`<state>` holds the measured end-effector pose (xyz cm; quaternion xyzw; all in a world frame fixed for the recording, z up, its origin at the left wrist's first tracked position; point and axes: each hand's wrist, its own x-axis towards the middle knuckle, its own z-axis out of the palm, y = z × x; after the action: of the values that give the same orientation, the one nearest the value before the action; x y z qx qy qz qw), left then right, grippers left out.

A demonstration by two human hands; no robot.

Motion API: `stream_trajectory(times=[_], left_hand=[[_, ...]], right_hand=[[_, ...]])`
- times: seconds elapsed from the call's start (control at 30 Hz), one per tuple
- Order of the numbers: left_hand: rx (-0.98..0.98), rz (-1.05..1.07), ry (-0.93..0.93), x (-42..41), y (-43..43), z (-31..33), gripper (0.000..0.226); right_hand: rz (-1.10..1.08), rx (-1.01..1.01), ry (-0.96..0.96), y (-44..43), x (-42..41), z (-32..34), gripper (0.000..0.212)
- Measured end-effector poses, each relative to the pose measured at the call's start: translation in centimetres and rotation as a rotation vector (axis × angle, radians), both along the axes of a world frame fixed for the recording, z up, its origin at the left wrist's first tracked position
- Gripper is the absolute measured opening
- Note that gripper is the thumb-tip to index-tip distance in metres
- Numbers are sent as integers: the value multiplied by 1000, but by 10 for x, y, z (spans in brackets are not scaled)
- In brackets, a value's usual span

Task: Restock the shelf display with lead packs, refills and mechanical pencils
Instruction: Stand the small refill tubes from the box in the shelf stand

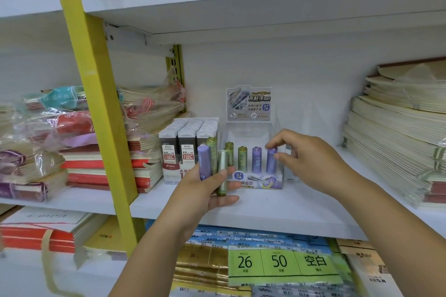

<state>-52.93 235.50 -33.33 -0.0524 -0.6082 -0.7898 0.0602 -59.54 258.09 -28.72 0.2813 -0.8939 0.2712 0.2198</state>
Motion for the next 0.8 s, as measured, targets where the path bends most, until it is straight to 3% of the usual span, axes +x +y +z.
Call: stream_trajectory(times=[0.17, 0.3, 0.43, 0.67, 0.8], left_hand=[[39, -8, -13, 4, 0, 3, 24], [72, -46, -7, 9, 4, 4, 30], [46, -121, 22, 14, 13, 8, 31], [92, -188, 11, 19, 13, 10, 40], [56, -186, -5, 19, 9, 10, 43]], right_hand=[[-36, 104, 27, -5, 5, 1, 19], [101, -188, 78, -15, 15, 8, 19], [341, -336, -242, -34, 32, 8, 24], [355, -691, -361, -39, 32, 10, 23], [356, -749, -407, -39, 30, 9, 21]])
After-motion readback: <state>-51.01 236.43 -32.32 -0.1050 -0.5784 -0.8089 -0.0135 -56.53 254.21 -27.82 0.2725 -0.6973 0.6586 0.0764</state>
